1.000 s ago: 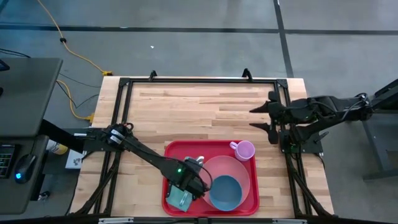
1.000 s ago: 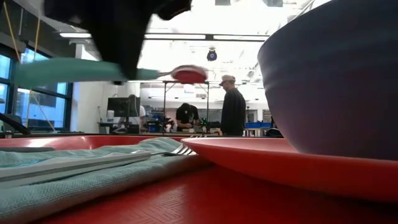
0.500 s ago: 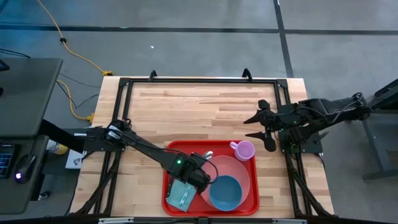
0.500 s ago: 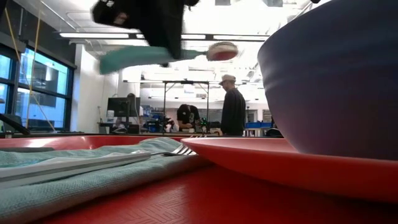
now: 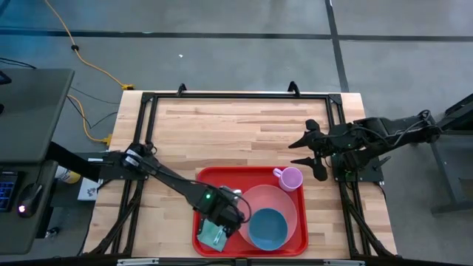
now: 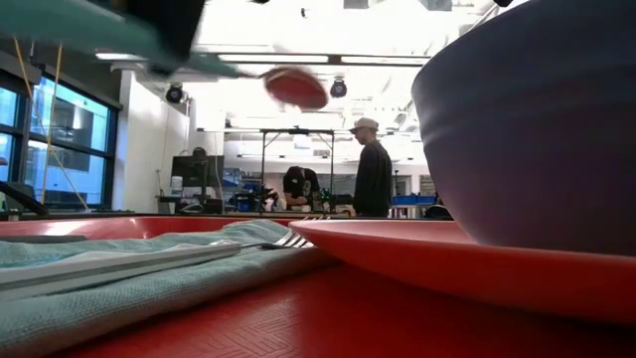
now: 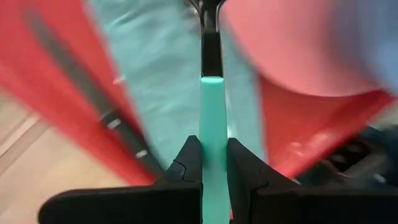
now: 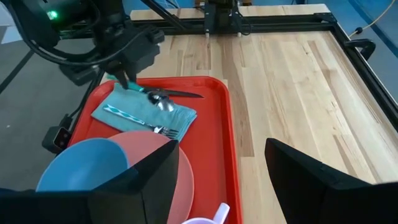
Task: Set up tray
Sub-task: Adjust the blue spoon on the blue napkin
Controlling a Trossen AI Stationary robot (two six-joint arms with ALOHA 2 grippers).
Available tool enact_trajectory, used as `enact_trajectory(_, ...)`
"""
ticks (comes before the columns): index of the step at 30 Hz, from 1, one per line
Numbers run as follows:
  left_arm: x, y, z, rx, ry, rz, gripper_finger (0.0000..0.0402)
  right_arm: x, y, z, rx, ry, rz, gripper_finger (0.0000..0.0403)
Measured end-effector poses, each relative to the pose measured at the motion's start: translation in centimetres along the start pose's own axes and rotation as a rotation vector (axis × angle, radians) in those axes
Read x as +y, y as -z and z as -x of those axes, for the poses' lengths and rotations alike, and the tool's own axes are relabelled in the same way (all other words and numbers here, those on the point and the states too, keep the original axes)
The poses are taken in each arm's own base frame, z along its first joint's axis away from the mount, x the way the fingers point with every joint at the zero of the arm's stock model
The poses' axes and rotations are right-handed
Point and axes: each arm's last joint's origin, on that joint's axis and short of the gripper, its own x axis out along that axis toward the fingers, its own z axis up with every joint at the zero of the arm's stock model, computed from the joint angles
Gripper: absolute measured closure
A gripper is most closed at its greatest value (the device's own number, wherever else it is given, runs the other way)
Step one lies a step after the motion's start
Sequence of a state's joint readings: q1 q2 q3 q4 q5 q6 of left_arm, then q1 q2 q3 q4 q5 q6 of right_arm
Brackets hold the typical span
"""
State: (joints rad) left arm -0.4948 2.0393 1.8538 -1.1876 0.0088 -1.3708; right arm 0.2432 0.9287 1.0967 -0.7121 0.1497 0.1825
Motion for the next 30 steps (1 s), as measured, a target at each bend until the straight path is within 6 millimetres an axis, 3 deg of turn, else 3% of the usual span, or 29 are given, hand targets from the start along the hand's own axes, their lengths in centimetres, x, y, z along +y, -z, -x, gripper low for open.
enact_trajectory(5,0.6,1.1,-0.4,0.029,-0.095,0.062,0.0343,0.0,0.0,0.0,-0.002,0.0,0.003,0.0185)
enact_trajectory(14,0.3,1.1,-4.4,0.029,0.027,0.1,0.0344,0.0,-0.2,0.0,-0.022,-0.003,0.004,0.0185)
enact_trajectory(22,1.1,1.4,-5.7,0.091,-0.008,0.124,0.0342,0.0,-0.2,0.0,-0.022,-0.003,0.004,0.0185)
enact_trajectory(30,1.4,1.4,-6.3,0.085,-0.013,0.129,0.0278,0.0,-0.2,0.0,-0.021,-0.003,0.005,0.0185)
